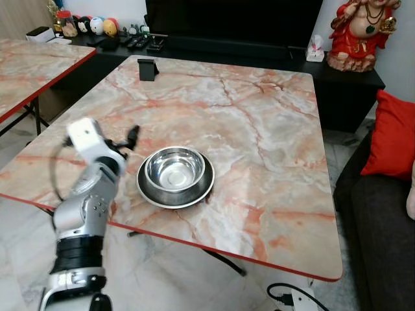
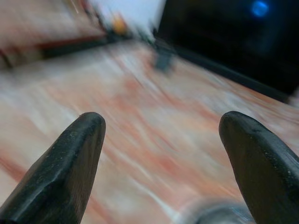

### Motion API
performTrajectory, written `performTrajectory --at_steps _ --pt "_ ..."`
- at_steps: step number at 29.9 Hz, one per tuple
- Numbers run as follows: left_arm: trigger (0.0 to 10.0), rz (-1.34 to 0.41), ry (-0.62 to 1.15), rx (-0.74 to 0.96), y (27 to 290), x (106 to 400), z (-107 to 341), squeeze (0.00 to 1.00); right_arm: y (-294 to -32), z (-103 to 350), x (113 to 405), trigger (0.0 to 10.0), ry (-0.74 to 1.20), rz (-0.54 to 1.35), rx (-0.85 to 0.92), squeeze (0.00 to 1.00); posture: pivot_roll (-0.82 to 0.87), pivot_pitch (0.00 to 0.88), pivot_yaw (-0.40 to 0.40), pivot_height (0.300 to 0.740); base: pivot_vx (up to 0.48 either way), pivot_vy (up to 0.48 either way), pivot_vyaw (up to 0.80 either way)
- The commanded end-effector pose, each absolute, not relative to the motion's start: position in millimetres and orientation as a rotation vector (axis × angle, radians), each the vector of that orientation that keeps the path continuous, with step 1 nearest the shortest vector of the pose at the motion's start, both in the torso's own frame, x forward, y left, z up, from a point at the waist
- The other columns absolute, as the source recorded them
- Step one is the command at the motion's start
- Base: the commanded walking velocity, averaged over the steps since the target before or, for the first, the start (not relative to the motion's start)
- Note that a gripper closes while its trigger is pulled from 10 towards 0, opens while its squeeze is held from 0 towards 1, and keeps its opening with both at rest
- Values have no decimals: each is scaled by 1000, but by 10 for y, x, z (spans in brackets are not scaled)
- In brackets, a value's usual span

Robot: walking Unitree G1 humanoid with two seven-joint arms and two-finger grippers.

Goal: Setting the table

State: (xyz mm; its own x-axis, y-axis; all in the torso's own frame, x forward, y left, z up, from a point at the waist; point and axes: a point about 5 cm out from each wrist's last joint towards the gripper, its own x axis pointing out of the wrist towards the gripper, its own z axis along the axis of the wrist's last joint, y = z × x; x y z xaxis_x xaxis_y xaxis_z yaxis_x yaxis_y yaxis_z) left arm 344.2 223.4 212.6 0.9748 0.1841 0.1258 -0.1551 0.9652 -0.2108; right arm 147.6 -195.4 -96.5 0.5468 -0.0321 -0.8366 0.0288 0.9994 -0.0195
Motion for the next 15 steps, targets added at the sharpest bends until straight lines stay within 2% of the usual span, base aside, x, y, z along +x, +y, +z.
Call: performTrajectory --at_steps 1,2,4,6,11,13,15 --pt "10000 233 -226 -113 2302 3417 2272 0 -1944 -972 1463 10000 997 -33 -2 0 61 0 4 740 0 0 0" --pt "10000 312 -262 -24 2439 3372 2327 0 -1940 -975 1456 10000 998 -33 -1 0 61 0 7 740 0 0 0" --pt "10000 337 -273 14 2487 3350 2343 0 -1937 -977 1450 10000 999 -32 0 0 61 0 9 740 0 0 0" --pt "10000 433 -285 136 2663 3278 2367 0 -1931 -983 1436 10000 1003 -29 -1 0 67 0 10 740 0 0 0" --pt "10000 743 -131 376 3305 3044 2098 0 -1916 -997 1401 10000 1008 -44 15 0 66 0 16 740 0 0 0" --pt "10000 793 -104 397 3401 2997 2034 0 -1915 -998 1399 10000 1008 -47 16 0 66 0 16 740 0 0 0" --pt "10000 887 -40 438 3607 2873 1882 0 -1910 -996 1405 10000 1007 -44 13 0 61 0 18 740 0 0 0"
